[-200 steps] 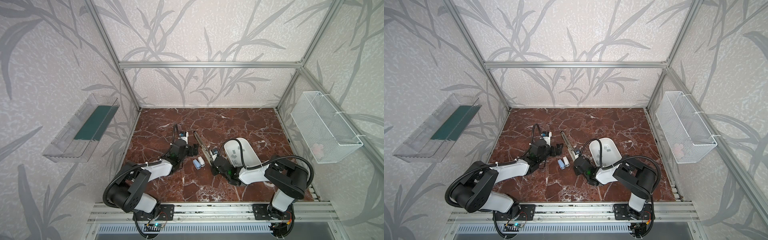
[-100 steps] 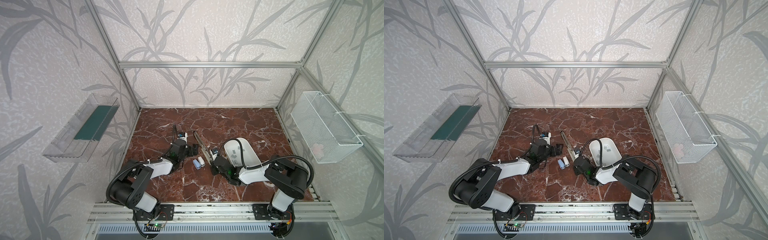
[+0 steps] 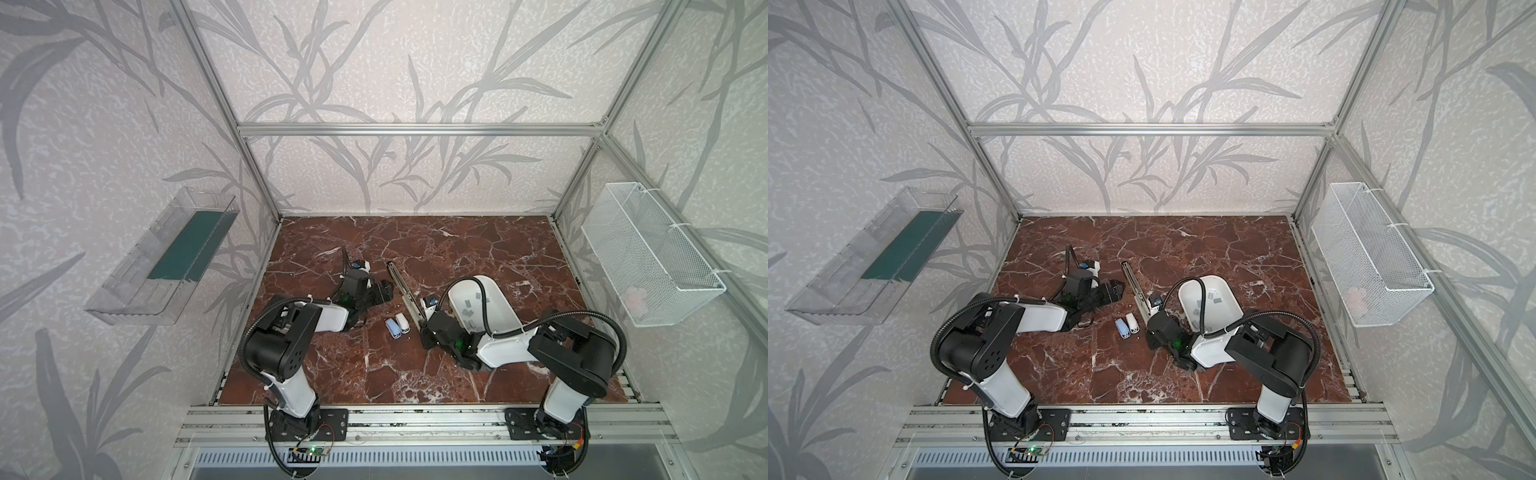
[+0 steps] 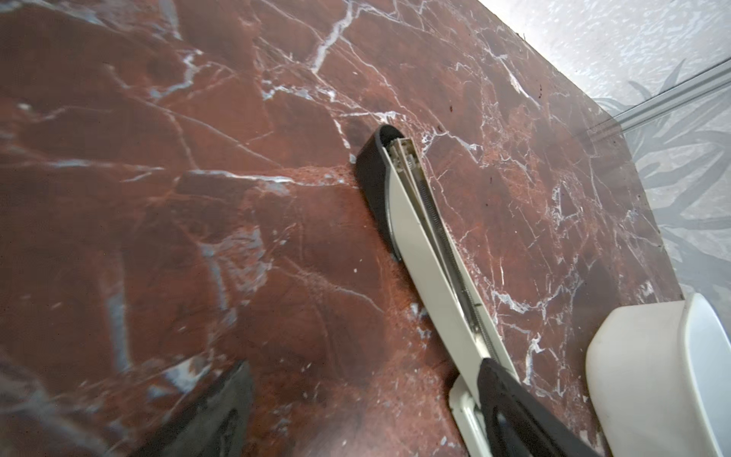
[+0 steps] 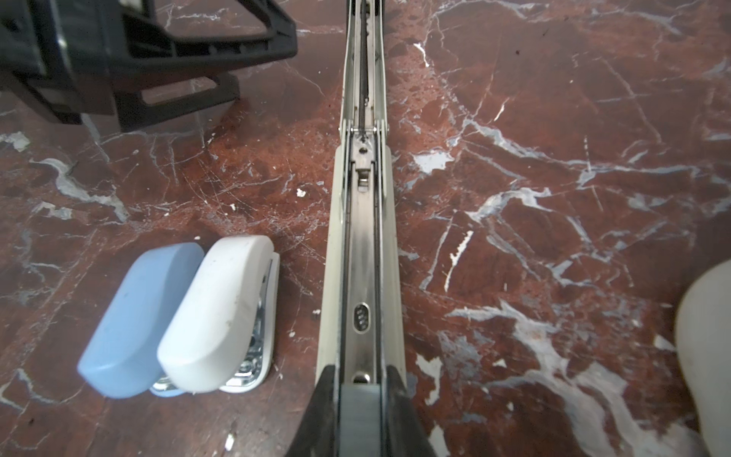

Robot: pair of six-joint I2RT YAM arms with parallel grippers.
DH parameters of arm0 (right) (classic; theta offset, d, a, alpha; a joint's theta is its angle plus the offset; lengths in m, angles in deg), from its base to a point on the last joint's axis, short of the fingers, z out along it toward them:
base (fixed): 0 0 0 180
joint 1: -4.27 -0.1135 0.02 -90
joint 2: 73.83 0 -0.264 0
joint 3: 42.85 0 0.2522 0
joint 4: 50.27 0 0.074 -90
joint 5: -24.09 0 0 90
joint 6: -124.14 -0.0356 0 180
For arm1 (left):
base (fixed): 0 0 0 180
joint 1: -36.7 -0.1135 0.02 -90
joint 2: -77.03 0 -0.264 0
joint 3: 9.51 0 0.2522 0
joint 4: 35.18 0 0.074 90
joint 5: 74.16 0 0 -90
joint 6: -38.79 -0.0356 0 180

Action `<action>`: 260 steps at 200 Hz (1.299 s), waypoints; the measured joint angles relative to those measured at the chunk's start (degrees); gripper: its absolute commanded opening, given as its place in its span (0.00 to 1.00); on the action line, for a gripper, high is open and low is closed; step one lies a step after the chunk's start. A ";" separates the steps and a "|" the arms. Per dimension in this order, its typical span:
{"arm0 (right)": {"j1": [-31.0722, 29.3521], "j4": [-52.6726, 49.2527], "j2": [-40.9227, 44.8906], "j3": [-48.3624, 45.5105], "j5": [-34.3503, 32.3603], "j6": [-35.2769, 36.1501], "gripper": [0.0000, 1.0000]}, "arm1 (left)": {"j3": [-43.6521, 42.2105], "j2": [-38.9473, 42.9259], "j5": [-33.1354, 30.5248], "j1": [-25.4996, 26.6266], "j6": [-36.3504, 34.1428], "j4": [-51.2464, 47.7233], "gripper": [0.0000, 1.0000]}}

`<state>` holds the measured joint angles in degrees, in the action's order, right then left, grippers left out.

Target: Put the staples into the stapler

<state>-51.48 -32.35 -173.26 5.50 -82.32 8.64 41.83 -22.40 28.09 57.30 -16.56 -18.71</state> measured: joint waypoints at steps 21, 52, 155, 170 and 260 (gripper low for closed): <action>0.20 0.20 0.00 0.00 0.59 -0.42 0.07 | 2.47 -2.51 2.73 0.00 0.35 0.70 0.87; 0.33 1.09 -0.42 0.00 1.09 -0.87 0.07 | 6.73 -6.54 6.10 -0.02 1.33 1.11 0.83; 0.55 2.47 -0.92 0.00 2.75 -0.61 0.03 | 15.47 -13.94 12.72 -2.19 4.00 1.51 0.83; 0.63 2.56 -0.92 -0.04 2.95 -0.50 0.02 | 16.90 -15.10 13.77 -2.84 4.20 1.57 0.79; 0.63 3.74 -0.92 -0.70 3.26 0.37 0.02 | 18.18 -14.56 14.62 -3.50 2.19 -2.84 0.55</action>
<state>-50.84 -28.61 -174.18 4.80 -79.06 9.02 60.02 -36.96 42.71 53.81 -14.37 -21.55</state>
